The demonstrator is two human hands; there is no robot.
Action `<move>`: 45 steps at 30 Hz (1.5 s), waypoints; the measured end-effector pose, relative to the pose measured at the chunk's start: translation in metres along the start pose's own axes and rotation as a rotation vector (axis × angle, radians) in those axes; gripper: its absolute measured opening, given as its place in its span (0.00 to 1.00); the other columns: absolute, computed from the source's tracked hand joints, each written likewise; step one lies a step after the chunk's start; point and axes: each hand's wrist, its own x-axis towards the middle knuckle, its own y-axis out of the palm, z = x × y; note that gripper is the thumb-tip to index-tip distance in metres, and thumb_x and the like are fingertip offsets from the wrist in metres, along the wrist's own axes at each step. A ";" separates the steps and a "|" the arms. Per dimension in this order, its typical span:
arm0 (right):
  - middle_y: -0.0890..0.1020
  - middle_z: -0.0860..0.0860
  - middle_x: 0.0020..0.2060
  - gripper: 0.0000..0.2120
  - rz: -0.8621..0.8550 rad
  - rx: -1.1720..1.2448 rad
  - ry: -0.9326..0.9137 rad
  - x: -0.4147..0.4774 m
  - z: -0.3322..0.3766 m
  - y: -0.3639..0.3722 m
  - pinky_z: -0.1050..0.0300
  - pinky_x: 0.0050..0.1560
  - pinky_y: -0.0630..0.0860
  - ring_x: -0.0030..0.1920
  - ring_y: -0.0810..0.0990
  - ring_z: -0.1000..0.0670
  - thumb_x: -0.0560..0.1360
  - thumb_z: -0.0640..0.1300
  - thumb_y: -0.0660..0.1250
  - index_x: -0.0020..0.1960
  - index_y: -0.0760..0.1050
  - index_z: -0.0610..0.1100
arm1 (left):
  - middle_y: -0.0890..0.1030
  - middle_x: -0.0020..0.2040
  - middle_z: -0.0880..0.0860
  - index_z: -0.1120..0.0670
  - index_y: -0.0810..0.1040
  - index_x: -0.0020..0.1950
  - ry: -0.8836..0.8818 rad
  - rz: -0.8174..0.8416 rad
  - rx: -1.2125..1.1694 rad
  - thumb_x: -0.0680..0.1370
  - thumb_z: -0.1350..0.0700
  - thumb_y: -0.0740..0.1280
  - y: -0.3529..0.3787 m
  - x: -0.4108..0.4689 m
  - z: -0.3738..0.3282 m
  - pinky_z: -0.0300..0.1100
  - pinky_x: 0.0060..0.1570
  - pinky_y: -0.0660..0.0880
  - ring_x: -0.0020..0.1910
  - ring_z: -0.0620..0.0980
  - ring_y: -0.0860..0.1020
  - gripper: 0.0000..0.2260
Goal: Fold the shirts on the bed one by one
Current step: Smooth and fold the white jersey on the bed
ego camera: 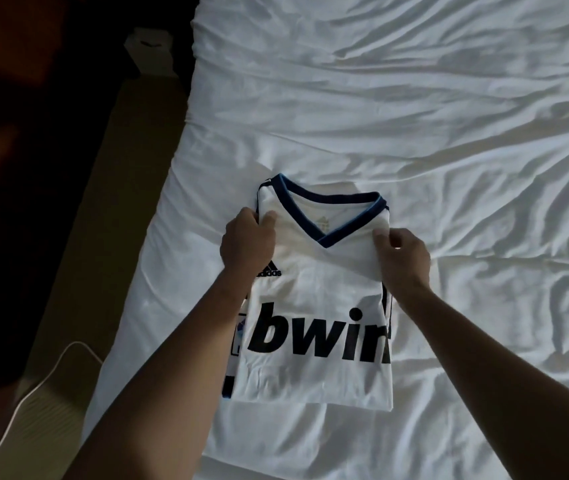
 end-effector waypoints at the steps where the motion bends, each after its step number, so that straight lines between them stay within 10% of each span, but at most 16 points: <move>1: 0.82 0.50 0.41 0.14 0.020 0.018 0.023 0.007 0.004 -0.001 0.51 0.46 0.77 0.46 0.80 0.46 0.82 0.54 0.65 0.47 0.81 0.46 | 0.78 0.46 0.54 0.55 0.75 0.50 0.000 -0.008 -0.012 0.83 0.44 0.63 0.001 0.005 0.000 0.47 0.45 0.68 0.46 0.57 0.75 0.15; 8: 0.80 0.52 0.32 0.11 -0.058 0.170 0.038 0.031 0.014 -0.010 0.72 0.27 0.67 0.26 0.75 0.64 0.78 0.52 0.74 0.45 0.83 0.44 | 0.77 0.40 0.49 0.56 0.74 0.49 -0.001 -0.112 -0.114 0.84 0.48 0.63 -0.003 0.011 0.024 0.47 0.44 0.69 0.46 0.56 0.78 0.12; 14: 0.80 0.55 0.41 0.14 -0.093 0.122 0.067 0.004 0.003 -0.004 0.56 0.47 0.73 0.43 0.79 0.52 0.82 0.57 0.64 0.53 0.77 0.46 | 0.79 0.42 0.46 0.52 0.75 0.51 -0.029 -0.040 -0.220 0.85 0.39 0.57 -0.010 -0.033 0.024 0.47 0.45 0.71 0.44 0.47 0.78 0.18; 22: 0.78 0.50 0.33 0.19 0.090 -0.135 0.045 -0.073 -0.040 0.004 0.51 0.37 0.70 0.37 0.77 0.44 0.82 0.59 0.62 0.39 0.71 0.47 | 0.77 0.36 0.55 0.52 0.66 0.37 -0.102 -0.031 0.009 0.86 0.46 0.58 0.004 -0.096 0.063 0.51 0.41 0.69 0.42 0.65 0.77 0.19; 31: 0.79 0.51 0.38 0.24 0.120 -0.316 0.076 -0.116 -0.056 -0.006 0.50 0.41 0.71 0.39 0.78 0.47 0.81 0.70 0.54 0.50 0.70 0.49 | 0.81 0.39 0.54 0.54 0.73 0.46 -0.078 -0.089 0.164 0.85 0.38 0.52 0.002 -0.135 0.076 0.50 0.43 0.70 0.41 0.61 0.77 0.23; 37: 0.80 0.48 0.38 0.15 0.091 -0.228 0.097 -0.135 -0.074 0.000 0.44 0.43 0.76 0.43 0.80 0.38 0.84 0.58 0.57 0.53 0.70 0.47 | 0.82 0.39 0.60 0.56 0.74 0.48 -0.075 -0.127 0.204 0.87 0.45 0.54 0.013 -0.158 0.100 0.50 0.39 0.69 0.41 0.67 0.81 0.18; 41: 0.81 0.44 0.50 0.12 -0.044 -0.286 0.012 -0.140 -0.081 0.000 0.49 0.43 0.69 0.49 0.81 0.37 0.83 0.52 0.64 0.60 0.67 0.47 | 0.81 0.42 0.58 0.55 0.74 0.50 0.061 -0.234 0.270 0.86 0.49 0.58 0.007 -0.163 0.111 0.50 0.37 0.71 0.42 0.64 0.80 0.12; 45: 0.68 0.40 0.75 0.24 -0.109 -0.493 -0.407 -0.133 -0.072 0.008 0.40 0.69 0.68 0.73 0.68 0.37 0.82 0.45 0.63 0.75 0.65 0.41 | 0.75 0.69 0.66 0.62 0.77 0.70 0.543 -0.319 0.375 0.84 0.56 0.61 0.014 -0.157 0.099 0.60 0.65 0.71 0.69 0.68 0.73 0.17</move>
